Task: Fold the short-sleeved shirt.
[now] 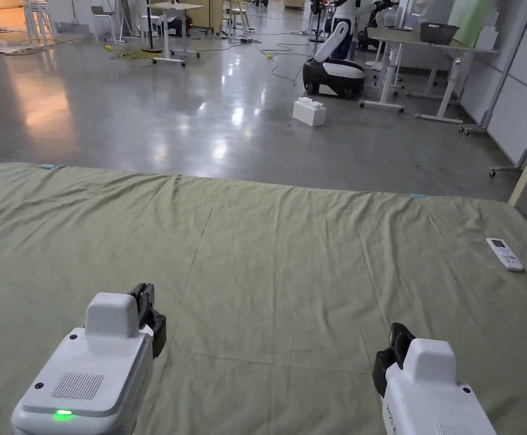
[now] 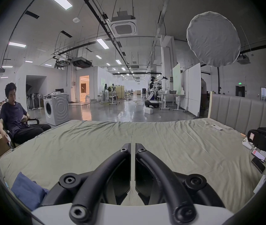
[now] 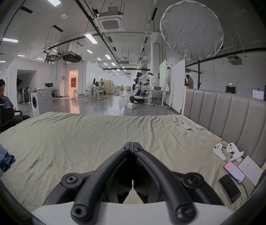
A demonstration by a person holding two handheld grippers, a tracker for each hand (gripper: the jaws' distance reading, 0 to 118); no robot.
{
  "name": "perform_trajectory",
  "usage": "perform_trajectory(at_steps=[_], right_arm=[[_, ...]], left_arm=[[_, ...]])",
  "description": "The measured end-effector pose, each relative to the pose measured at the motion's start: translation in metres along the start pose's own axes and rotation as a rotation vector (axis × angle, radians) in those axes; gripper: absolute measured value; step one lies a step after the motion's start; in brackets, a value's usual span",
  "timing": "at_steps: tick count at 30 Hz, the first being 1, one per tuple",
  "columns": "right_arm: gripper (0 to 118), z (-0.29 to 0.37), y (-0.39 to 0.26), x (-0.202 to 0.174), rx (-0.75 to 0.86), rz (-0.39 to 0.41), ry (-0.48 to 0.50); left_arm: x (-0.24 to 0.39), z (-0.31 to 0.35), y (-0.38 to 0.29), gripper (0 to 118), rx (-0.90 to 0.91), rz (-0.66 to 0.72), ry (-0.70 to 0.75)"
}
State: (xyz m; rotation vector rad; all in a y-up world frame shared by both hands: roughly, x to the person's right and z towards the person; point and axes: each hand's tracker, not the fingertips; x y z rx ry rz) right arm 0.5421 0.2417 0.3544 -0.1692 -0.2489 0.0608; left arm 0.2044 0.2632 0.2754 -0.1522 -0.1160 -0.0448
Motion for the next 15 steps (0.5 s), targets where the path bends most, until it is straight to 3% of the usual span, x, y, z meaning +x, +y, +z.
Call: perform_trajectory(at_steps=[13,15], right_arm=[[1,-0.0009,-0.0011,-0.0004,-0.003,-0.012,-0.01],[13,-0.0005,0.0007,0.0008,0.007,-0.009,-0.019]], left_arm=[[0.0027,-0.0019,-0.0014,5,-0.005,0.001,0.002],[0.0022,-0.0013,-0.0019,15,-0.001,0.005,0.003]])
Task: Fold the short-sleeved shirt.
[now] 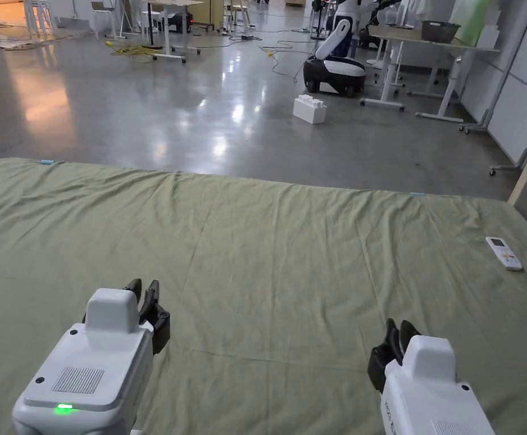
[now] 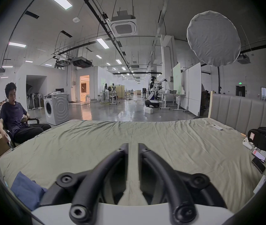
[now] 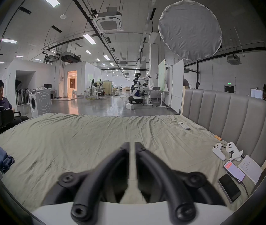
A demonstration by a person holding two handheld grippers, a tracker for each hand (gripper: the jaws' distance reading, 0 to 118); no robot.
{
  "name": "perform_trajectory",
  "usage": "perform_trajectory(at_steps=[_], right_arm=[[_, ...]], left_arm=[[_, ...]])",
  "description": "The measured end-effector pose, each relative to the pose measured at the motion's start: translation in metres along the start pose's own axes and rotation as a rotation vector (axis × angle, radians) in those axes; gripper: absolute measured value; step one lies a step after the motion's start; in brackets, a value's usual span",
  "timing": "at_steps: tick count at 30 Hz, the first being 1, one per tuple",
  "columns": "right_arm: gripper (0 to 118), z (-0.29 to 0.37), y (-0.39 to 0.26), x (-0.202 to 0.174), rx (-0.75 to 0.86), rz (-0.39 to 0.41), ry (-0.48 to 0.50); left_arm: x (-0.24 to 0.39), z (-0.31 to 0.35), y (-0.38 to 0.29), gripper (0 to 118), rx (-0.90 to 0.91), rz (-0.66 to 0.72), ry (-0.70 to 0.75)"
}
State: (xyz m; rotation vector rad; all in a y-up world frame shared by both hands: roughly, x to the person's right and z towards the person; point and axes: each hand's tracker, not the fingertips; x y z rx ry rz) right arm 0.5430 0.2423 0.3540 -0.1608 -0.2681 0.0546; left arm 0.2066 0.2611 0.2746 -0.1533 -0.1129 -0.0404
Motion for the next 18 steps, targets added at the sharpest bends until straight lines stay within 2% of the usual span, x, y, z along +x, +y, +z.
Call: perform_trajectory(at_steps=[1,2,3,5,8,14,18], right_arm=[[28,0.0,0.001,0.001,0.001,-0.001,0.0],[53,-0.001,0.0,0.001,-0.001,-0.001,-0.001],[67,-0.002,0.0,0.001,0.0,0.001,-0.003],[80,-0.001,-0.001,0.002,0.019,0.005,-0.008],[88,-0.001,0.0,0.001,0.027,0.007,-0.006],[118,-0.004,0.009,0.003,0.039,0.007,0.004],[118,-0.003,0.009,0.002,0.078,0.014,0.013]], left_arm=[[0.0,0.0,0.0,26,0.003,0.002,0.003],[0.0,0.0,0.0,42,0.004,0.004,0.004],[-0.001,0.0,-0.001,55,0.006,0.006,0.004],[-0.001,0.001,-0.001,76,0.015,0.004,0.014],[-0.001,0.001,-0.002,78,0.019,-0.001,0.023],[-0.006,-0.002,-0.003,81,-0.039,0.023,0.008],[-0.007,-0.002,-0.005,81,-0.039,0.009,0.023]])
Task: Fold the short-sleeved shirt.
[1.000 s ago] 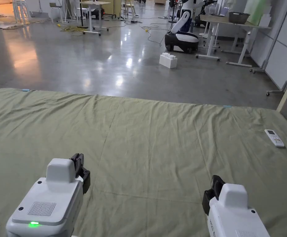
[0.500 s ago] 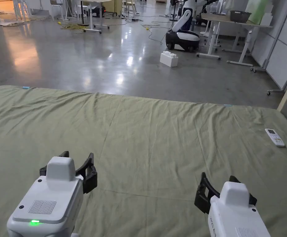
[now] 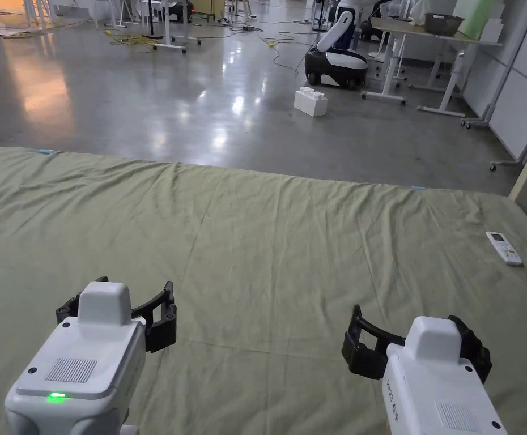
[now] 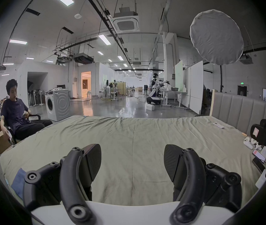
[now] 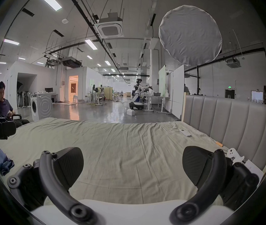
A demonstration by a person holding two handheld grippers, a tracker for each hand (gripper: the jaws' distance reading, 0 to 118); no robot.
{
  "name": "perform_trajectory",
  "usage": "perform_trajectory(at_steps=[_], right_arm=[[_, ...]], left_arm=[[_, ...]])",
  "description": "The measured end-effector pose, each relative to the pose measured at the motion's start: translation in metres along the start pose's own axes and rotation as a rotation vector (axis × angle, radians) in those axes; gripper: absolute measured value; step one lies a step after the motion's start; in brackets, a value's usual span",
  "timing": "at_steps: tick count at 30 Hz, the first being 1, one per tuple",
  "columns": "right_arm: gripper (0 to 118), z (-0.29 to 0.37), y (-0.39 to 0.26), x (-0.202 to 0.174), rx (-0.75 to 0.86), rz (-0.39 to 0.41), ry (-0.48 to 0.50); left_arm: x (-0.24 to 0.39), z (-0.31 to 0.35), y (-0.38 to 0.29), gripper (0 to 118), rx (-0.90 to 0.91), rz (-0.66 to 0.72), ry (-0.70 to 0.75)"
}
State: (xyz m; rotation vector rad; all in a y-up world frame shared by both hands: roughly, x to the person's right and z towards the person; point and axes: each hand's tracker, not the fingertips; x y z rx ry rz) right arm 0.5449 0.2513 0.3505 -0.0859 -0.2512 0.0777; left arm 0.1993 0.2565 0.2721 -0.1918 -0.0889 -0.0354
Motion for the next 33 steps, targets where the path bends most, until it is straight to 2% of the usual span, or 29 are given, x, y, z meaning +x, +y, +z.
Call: perform_trajectory(at_steps=[4,9,11,14,18,25,33], right_arm=[[118,0.0,-0.001,-0.002,-0.001,-0.016,0.021],[118,-0.002,-0.002,-0.002,-0.009,-0.089,0.075],[118,-0.002,-0.005,-0.005,-0.015,-0.094,0.059],[118,-0.002,0.002,-0.01,0.031,0.032,0.018],[118,-0.006,-0.001,-0.006,-0.032,-0.061,0.031],[118,-0.012,0.002,0.0,-0.083,-0.111,0.004],[118,-0.016,0.009,0.004,-0.134,-0.22,-0.002]], left_arm=[[-0.003,0.001,-0.001,83,0.018,0.031,0.021],[-0.007,0.002,-0.003,96,0.049,0.042,0.013],[-0.008,0.002,-0.004,100,0.056,0.043,0.007],[-0.009,0.003,-0.005,108,0.07,0.048,0.012],[-0.008,0.004,-0.005,108,0.085,0.048,0.03],[-0.007,0.005,-0.005,109,0.136,0.018,0.028],[-0.007,0.002,-0.003,109,0.103,0.042,0.027]])
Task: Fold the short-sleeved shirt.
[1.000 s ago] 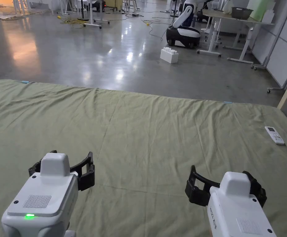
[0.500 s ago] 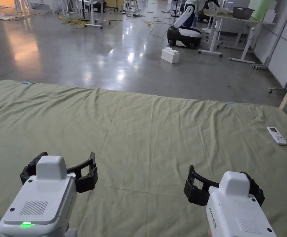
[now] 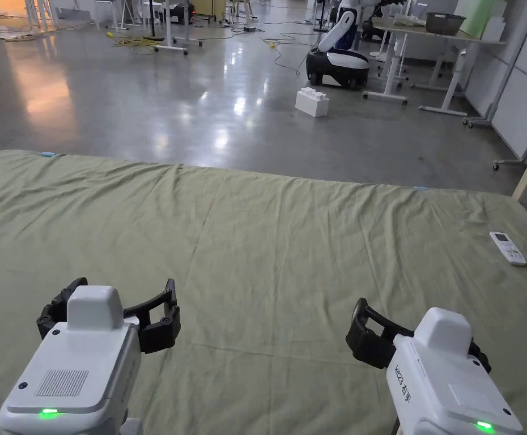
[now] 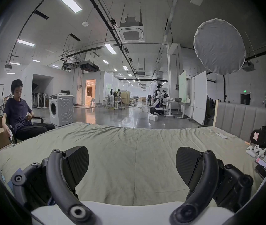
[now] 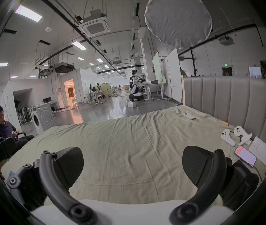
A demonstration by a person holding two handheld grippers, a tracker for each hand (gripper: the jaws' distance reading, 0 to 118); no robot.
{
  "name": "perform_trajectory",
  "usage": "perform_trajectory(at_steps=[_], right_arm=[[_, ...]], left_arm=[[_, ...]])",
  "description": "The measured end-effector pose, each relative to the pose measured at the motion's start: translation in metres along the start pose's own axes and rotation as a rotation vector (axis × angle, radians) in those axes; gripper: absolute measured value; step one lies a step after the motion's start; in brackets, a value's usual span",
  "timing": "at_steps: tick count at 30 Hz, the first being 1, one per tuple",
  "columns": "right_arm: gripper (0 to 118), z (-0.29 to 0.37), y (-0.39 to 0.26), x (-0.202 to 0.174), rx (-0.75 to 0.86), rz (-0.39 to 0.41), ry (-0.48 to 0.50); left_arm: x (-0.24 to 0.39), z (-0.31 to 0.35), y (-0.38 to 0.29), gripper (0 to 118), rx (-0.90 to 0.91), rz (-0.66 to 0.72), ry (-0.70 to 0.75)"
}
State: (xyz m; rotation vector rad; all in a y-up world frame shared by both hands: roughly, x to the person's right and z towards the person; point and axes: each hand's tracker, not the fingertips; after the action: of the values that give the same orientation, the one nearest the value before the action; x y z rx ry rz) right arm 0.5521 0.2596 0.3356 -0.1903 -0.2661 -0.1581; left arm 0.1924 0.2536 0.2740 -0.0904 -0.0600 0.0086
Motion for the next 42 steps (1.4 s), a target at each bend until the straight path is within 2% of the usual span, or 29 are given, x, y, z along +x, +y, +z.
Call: perform_trajectory(at_steps=[5,10,19,33,42], right_arm=[[118,-0.003,0.007,-0.003,-0.049,-0.03,0.0],[118,-0.006,0.009,-0.008,-0.088,-0.02,-0.037],[118,-0.011,0.008,-0.009,-0.144,-0.002,-0.039],[118,-0.014,0.005,-0.009,-0.163,0.057,-0.049],[118,-0.014,0.001,-0.006,-0.136,0.032,-0.093]], left_arm=[[-0.001,0.0,0.0,109,-0.009,0.001,-0.009],[-0.001,-0.001,0.001,109,-0.012,0.001,-0.014],[0.001,-0.003,0.001,109,-0.032,0.0,-0.023],[0.002,-0.004,0.001,109,-0.05,-0.005,-0.041],[0.003,-0.006,0.002,109,-0.058,-0.014,-0.019]])
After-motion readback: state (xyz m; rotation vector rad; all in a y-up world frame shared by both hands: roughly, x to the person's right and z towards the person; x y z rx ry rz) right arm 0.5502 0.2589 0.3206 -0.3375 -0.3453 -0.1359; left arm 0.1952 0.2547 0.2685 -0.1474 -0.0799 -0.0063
